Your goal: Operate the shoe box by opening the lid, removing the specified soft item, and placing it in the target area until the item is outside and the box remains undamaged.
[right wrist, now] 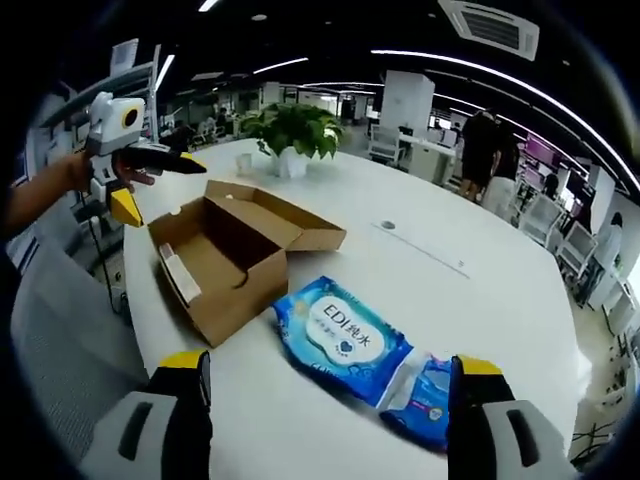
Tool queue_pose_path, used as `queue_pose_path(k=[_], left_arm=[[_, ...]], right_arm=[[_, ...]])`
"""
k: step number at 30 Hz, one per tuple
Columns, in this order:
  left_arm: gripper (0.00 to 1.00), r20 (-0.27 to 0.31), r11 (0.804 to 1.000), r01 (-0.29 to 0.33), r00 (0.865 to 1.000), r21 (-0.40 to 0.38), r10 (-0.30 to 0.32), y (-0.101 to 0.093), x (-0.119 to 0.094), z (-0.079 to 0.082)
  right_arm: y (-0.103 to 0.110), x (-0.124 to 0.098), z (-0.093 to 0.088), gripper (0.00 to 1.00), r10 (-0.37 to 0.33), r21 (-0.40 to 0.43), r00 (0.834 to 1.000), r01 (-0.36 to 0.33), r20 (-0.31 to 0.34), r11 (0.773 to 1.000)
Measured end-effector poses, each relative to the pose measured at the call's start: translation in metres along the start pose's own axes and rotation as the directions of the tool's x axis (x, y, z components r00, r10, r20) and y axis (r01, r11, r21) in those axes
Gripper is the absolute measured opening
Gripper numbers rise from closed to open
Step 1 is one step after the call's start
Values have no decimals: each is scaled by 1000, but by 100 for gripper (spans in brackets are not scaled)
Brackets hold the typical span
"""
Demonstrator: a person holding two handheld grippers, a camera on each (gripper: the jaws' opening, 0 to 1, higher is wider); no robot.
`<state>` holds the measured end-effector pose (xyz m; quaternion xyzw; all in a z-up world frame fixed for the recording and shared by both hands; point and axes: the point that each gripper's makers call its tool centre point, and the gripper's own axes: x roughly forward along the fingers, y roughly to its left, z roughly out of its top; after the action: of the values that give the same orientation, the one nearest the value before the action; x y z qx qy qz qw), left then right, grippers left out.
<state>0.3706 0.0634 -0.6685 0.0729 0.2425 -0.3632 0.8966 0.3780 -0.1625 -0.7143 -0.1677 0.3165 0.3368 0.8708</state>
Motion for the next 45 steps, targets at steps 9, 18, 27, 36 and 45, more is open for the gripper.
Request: queue_pose_path(k=[9,18,27,36,45], left_arm=[[100,0,999,-41,999,-6,41,6,-34,-27],[100,0,996,-84,996,-23,84,6,-59,-48],[100,14,991,-126,992,-45,127,-2,-74,-61],[100,12,985,-155,988,-73,156,-14,-86,-79],[100,41,977,-193,980,-91,197,-18,-92,-79]], right_arm=[[30,17,14,99,107,-81,994,-107,-8,991],[61,38,36,99,237,-157,971,-231,20,960],[81,63,49,90,331,-240,943,-324,-10,915],[102,84,54,82,397,-336,916,-393,-59,856],[121,107,64,76,424,-406,900,-426,-100,808]])
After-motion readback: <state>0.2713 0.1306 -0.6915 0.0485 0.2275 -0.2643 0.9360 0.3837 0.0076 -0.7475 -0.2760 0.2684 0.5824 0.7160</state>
